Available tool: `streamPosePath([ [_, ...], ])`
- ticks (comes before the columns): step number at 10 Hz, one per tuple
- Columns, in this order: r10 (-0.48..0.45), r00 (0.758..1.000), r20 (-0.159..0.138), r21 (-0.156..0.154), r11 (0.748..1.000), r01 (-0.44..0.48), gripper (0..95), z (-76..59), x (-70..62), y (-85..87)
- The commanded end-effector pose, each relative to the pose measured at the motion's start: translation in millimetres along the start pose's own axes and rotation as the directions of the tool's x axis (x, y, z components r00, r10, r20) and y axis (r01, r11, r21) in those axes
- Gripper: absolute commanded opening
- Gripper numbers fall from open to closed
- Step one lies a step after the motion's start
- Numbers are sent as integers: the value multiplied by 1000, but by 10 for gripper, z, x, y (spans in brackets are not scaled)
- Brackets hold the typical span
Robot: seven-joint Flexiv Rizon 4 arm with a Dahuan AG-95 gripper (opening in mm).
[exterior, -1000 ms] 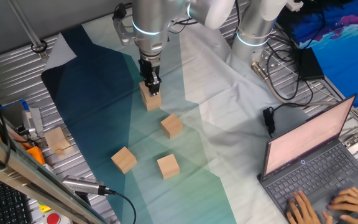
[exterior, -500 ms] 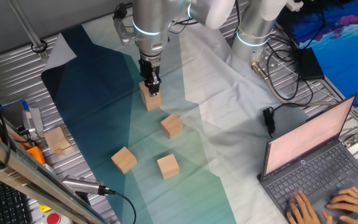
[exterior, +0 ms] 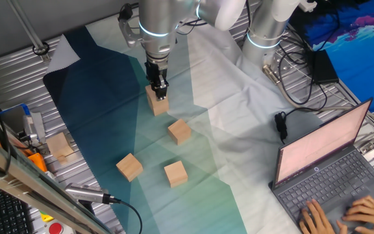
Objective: Stack the blocks in a vertical line of five
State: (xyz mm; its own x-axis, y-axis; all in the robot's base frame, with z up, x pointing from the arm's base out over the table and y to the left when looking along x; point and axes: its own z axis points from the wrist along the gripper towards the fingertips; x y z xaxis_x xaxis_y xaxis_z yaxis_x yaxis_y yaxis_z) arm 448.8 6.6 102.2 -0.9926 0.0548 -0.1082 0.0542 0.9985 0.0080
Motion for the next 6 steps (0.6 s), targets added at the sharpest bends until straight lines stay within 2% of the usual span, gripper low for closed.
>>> streamPosePath([
  [1, -3, 1000, 1, -2, 1000, 3, 380, 7, -4, -2],
  [2, -5, 1000, 2, -4, 1000, 5, 380, 7, -4, -2],
  [3, -6, 1000, 2, -4, 1000, 6, 570, 7, -4, -2],
  [6, -8, 1000, 4, -9, 1000, 8, 570, 21, -2, -2],
])
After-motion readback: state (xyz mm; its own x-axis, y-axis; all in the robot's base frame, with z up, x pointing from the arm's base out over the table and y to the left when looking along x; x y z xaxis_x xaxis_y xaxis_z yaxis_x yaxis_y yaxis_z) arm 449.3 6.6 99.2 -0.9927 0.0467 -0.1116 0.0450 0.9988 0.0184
